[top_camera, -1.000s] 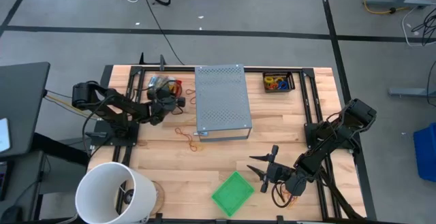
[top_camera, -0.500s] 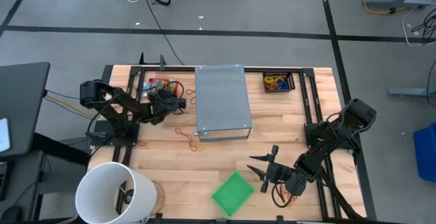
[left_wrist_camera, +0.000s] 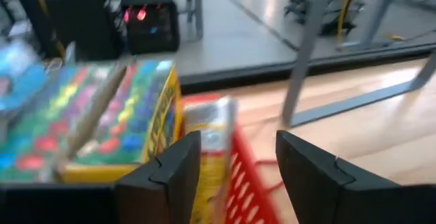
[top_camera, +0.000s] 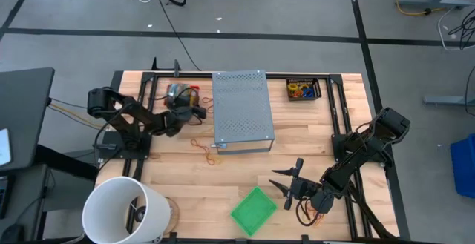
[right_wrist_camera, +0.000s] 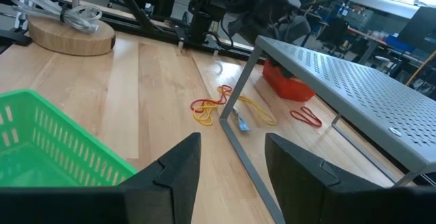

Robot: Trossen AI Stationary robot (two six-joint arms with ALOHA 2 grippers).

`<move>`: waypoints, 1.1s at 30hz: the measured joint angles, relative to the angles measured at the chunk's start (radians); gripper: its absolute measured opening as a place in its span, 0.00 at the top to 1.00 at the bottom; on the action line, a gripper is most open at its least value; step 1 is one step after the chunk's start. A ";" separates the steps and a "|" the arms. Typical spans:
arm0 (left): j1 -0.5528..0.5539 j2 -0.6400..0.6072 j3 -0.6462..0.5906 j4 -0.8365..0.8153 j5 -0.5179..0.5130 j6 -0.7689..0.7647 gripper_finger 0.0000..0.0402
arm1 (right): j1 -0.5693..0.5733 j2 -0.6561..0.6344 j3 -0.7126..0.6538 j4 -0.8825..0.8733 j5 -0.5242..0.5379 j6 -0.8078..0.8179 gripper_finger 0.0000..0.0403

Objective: Pick & Place Office Desk Supplies
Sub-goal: Put the orange rubber band into the green basket

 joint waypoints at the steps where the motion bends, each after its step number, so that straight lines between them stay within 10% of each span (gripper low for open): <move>1: -0.008 0.000 0.000 0.032 -0.003 0.034 0.52 | 0.000 0.000 0.000 0.000 0.000 0.000 0.57; 15: -0.164 -0.001 0.030 0.452 0.010 0.528 0.55 | -0.015 0.000 0.000 0.000 0.000 0.000 0.57; 28: -0.389 -0.002 0.295 0.371 0.172 0.989 0.55 | -0.060 0.000 0.000 0.000 -0.058 0.002 0.57; 33: -0.482 -0.002 0.396 0.188 0.392 0.952 0.55 | -0.059 0.000 0.000 0.003 -0.070 0.002 0.57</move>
